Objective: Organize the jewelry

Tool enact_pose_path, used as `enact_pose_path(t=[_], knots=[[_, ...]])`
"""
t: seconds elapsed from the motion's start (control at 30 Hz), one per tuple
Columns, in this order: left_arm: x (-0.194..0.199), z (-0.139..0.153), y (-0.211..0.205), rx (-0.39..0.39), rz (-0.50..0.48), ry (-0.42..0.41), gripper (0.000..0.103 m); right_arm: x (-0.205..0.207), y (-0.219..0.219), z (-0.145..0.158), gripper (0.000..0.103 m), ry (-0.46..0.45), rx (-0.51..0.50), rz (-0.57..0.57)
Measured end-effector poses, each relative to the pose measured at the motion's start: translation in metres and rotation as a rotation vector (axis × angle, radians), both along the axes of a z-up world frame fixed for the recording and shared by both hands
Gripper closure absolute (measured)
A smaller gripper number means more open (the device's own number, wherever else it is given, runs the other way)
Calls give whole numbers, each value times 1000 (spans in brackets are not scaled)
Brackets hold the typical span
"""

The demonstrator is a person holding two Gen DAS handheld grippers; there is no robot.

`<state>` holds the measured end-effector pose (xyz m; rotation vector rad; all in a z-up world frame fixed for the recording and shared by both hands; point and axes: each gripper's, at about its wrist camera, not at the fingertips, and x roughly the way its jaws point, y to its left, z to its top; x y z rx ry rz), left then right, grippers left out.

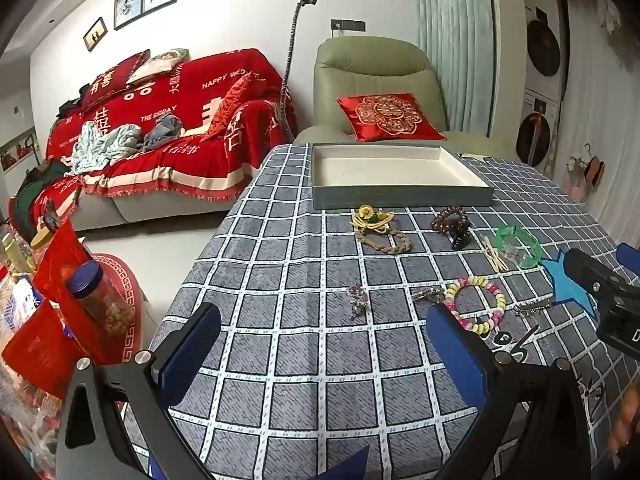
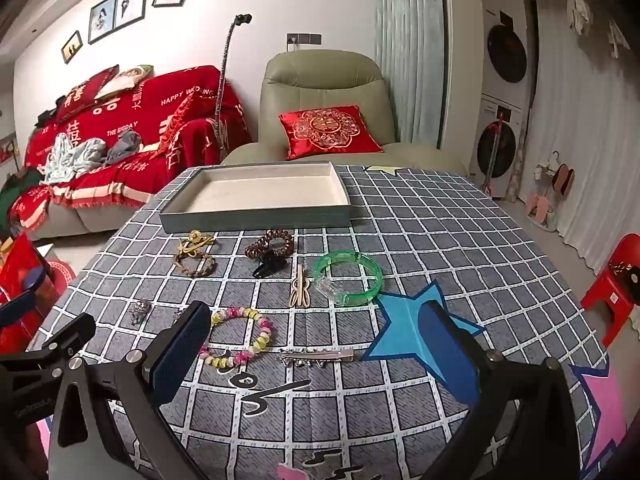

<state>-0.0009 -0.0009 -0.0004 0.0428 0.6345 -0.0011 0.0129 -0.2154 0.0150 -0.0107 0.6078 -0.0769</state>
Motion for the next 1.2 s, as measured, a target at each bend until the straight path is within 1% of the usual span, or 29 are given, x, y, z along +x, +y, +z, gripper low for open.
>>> enact_pose_path(t=[0.07,0.1,0.4,0.47,0.5,1.2], knots=[[-1,0,-2,2,2,4,0,0,-1,0,0,0,-2,0],[2,0,4,-35,2,10,0,0,-1,-1,0,0,-4,-1],[-1,2,2,-29,3,4,0,0,7,3,0,-7,-5,9],[0,-1,3,-29,2,1,0,0,4,1,0,-10,-6,11],[1,3,4,-32,1,2,0,-3,5,2,0,-15,-8,12],[-1,6,2,-31,-4,-6,0,-6,6,7,0,-33,-4,18]])
